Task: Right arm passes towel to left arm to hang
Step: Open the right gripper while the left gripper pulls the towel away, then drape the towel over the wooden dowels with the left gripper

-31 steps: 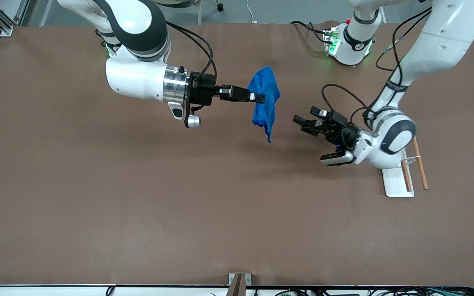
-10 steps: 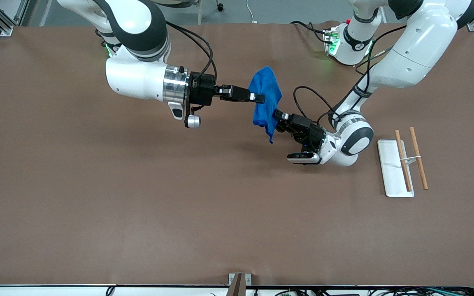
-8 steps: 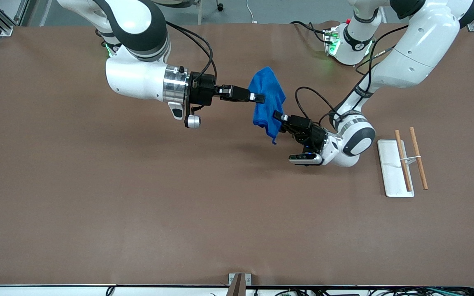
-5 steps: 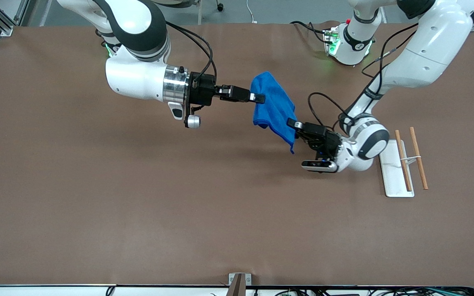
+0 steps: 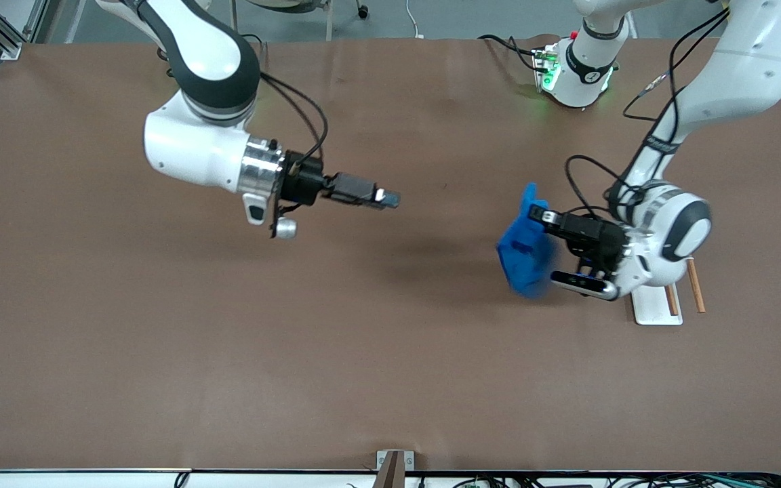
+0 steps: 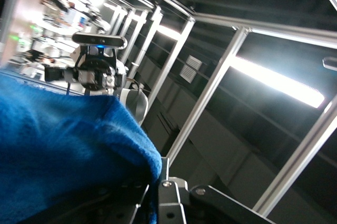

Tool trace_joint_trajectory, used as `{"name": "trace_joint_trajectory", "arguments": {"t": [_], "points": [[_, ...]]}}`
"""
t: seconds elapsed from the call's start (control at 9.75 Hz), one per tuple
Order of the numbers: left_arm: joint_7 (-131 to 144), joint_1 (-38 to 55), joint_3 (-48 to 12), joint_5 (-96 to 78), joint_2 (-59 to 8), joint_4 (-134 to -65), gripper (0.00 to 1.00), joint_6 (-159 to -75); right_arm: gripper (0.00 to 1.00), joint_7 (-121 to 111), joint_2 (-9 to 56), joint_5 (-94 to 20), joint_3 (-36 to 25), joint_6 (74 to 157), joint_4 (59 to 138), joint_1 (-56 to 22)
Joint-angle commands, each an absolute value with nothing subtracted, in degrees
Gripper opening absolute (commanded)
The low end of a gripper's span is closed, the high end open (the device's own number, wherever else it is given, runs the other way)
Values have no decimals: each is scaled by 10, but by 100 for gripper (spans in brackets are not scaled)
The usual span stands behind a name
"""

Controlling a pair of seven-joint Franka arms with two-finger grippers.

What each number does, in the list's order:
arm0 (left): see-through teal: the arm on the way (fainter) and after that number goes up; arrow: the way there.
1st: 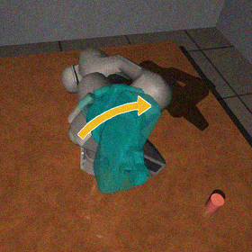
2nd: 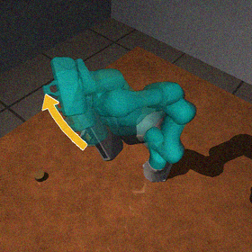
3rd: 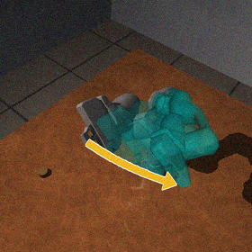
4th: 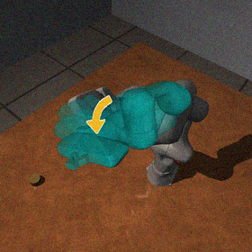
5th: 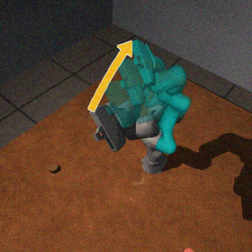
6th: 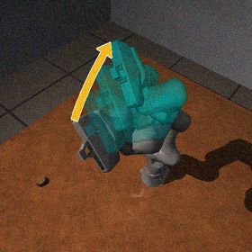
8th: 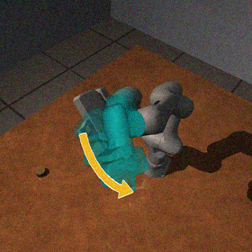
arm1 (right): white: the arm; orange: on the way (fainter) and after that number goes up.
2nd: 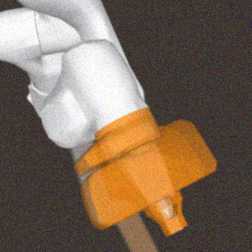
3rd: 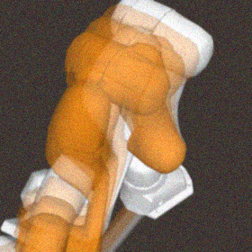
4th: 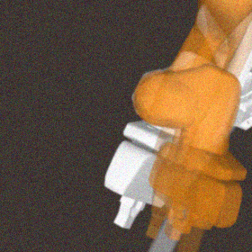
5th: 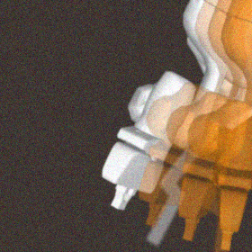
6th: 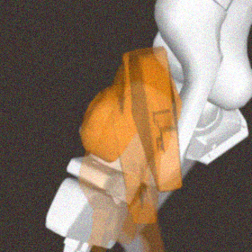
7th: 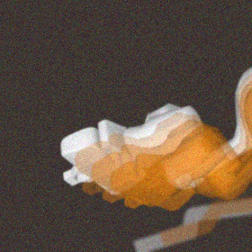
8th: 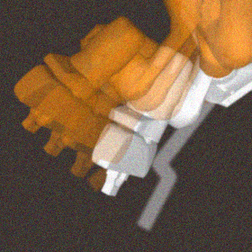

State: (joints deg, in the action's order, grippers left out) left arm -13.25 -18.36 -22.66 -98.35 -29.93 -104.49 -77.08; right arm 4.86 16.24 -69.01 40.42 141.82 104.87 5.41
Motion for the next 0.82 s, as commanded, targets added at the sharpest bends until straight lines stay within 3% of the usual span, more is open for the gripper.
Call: {"name": "trace_joint_trajectory", "arguments": {"t": [0.0, 0.41, 0.72], "points": [[-16, -221, -222, -882, -269, -1023, 0, -819, 100, 49, 147, -606, 379, 1403, 1084, 79], [188, -284, -223, -563, -262, -894, 0, -823, 100, 51, 114, -374, 240, 1269, 1080, 77], [222, -293, -222, -371, -250, -867, 0, -822, 100, 56, 77, -215, 147, 1212, 1078, 76]]}}
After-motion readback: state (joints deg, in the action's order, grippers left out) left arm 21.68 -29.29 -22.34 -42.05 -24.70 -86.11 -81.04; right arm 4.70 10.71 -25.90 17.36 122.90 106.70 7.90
